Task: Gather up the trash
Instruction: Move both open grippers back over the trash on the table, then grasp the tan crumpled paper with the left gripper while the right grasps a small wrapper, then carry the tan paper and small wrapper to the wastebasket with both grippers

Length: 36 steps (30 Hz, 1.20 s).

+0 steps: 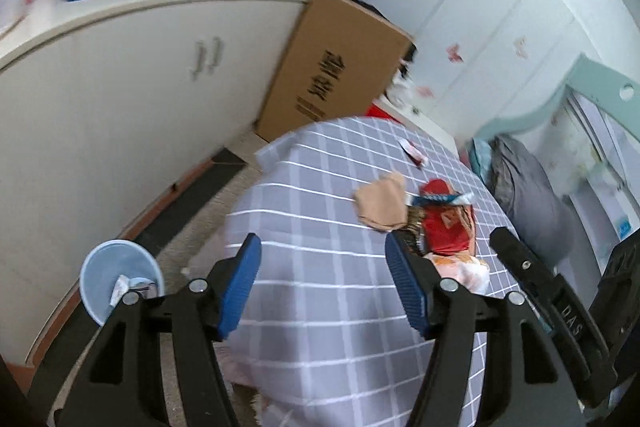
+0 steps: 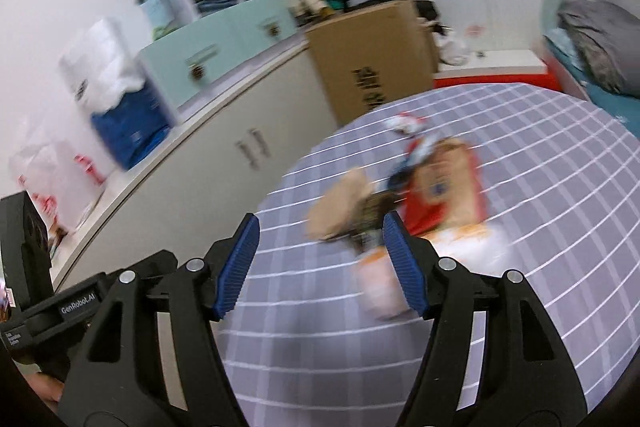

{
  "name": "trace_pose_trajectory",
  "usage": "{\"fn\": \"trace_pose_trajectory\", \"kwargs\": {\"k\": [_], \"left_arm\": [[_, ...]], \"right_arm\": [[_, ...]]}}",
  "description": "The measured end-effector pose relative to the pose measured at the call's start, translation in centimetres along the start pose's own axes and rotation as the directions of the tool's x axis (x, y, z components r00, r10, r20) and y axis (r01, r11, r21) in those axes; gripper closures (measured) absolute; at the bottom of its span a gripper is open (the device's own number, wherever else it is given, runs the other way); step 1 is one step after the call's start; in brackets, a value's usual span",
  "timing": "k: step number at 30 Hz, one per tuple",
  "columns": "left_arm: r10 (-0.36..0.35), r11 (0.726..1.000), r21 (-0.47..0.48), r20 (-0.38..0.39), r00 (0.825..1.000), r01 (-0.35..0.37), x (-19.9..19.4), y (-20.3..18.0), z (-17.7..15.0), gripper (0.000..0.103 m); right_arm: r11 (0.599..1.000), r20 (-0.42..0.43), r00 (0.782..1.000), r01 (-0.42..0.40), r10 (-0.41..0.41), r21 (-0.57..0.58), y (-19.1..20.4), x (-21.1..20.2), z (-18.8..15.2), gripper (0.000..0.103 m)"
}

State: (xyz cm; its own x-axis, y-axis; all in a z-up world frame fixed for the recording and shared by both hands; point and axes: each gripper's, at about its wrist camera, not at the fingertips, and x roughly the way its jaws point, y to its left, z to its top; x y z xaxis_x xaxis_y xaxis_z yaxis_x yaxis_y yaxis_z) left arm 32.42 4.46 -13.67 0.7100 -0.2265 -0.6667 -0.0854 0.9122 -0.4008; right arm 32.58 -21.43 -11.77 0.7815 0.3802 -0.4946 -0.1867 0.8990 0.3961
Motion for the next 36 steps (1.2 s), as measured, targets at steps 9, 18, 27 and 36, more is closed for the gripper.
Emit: {"fn": "trace_pose_trajectory", "kwargs": {"k": [9, 18, 27, 36], "left_arm": [[-0.029, 0.999, 0.042, -0.090, 0.996, 0.033, 7.2, -3.7, 1.4, 0.040], [-0.025, 0.999, 0.042, -0.113, 0.993, 0.030, 10.6, -4.2, 3.0, 0.039], [-0.025, 0.996, 0.076, -0.159, 0.987, 0.037, 13.8, -5.6, 3.3, 0.036], [0.059, 0.984, 0.174, -0.157, 0.986, -0.032, 16.0, -7.0, 2.9, 0.068]], "right_arm": [[0.998, -0.048, 0.998, 0.050, -0.048, 0.049, -5.9, 3.5, 3.3, 0.039], [0.999, -0.115, 0.993, 0.041, -0.038, 0.022, -6.5, 7.8, 5.0, 0.060], [0.999, -0.103, 0.994, 0.044, -0.045, -0.015, -6.7, 8.4, 5.4, 0.097], [0.998, -0.046, 0.999, 0.022, -0.024, -0.059, -5.3, 6.8, 5.6, 0.098]]}}
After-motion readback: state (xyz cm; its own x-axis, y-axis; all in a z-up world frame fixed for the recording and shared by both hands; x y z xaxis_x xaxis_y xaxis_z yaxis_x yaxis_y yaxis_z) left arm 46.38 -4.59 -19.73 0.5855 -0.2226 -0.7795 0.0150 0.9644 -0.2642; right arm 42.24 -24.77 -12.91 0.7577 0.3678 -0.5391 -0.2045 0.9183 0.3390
